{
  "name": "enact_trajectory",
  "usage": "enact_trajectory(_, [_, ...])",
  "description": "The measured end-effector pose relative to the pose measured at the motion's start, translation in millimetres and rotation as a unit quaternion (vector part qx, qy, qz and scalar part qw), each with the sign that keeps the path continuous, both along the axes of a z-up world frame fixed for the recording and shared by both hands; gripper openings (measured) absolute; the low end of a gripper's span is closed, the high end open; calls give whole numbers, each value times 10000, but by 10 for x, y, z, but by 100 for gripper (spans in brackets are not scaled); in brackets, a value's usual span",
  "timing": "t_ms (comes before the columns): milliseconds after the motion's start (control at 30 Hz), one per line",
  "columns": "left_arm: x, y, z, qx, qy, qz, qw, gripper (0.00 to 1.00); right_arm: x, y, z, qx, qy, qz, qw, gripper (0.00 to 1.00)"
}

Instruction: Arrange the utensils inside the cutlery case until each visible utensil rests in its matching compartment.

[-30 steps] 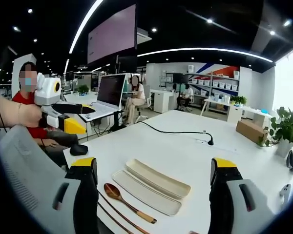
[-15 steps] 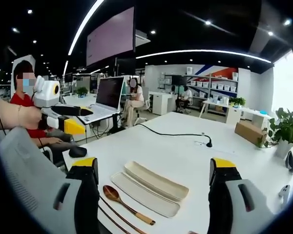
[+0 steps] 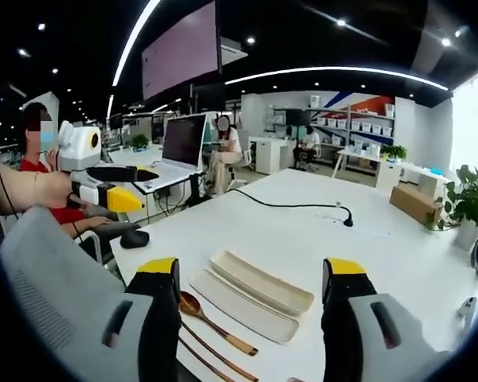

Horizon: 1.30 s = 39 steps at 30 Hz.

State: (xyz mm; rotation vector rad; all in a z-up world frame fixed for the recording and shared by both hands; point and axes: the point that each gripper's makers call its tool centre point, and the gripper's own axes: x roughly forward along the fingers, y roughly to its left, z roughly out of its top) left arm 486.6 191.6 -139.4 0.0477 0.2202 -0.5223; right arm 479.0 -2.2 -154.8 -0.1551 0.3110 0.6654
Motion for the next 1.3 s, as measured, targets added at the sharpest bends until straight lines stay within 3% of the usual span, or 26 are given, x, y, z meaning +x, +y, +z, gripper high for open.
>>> enact_trajectory(100, [4,35,-49,105,49,69,9999,90,-21,-14,-12,-113,-17,1,9999,73])
enact_trajectory(333, [9,46,-48,-202,176,92,9996,90,-14,1,-45,-383,-19,124,9992,74])
enact_trajectory(467, [-3,74,-50,-112,167,135,9997,89,-15,-39,-157,-568,276,123,9979,67])
enact_trajectory(633, [15,148,-38,-97,195,238,9995,85,-41,113,-252,-663,553,837,9927,62])
enact_trajectory(700, [10,155,-1,-136,118,262,9995,85,7,146,-232,-792,475,928,9914,62])
enact_trajectory(867, [40,154,-47,14,132,216,9997,84,95,193,-219,-813,484,1129,9891,60])
enact_trajectory(1133, [24,49,-122,464,149,17,9988,84,141,127,-391,-1047,620,1455,9818,56])
enact_trajectory(1300, [7,30,-147,535,193,-53,9984,84,121,112,-465,-1097,675,1676,9774,51])
